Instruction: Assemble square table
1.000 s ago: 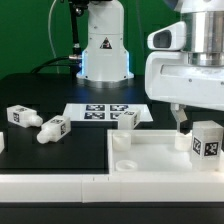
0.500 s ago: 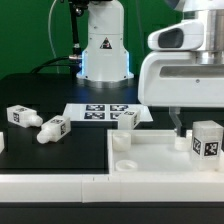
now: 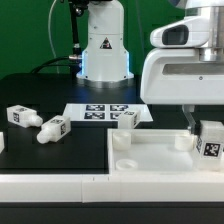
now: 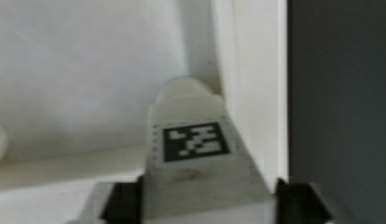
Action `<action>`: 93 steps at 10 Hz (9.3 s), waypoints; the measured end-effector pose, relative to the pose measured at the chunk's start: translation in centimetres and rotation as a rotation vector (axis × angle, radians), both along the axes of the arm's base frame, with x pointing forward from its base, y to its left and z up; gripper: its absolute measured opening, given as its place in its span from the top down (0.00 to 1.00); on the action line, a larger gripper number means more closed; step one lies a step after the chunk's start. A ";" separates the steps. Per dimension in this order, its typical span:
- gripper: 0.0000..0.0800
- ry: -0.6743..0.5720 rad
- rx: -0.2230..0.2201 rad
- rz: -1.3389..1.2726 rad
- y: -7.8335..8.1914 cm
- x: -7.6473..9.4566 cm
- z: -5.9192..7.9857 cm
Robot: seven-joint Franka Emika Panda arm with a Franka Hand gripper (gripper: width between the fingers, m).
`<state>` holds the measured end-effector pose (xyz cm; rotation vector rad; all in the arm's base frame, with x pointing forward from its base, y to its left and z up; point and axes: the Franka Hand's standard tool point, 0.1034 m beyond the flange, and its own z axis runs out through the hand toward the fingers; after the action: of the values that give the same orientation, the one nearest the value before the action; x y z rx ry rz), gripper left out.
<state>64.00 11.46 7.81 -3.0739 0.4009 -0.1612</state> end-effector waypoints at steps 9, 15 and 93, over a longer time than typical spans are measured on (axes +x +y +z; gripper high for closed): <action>0.64 0.094 0.139 -1.169 0.1 0.0 -0.1; 0.64 0.114 0.207 -1.697 0.3 0.3 -0.1; 0.64 0.090 0.197 -0.034 -11.0 -6.9 4.8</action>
Offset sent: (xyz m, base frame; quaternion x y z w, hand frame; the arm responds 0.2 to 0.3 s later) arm 0.0123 -0.0027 -0.0001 -0.0551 -0.0163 0.2879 0.9559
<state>57.06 0.45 12.65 -2.8884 0.4443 0.0147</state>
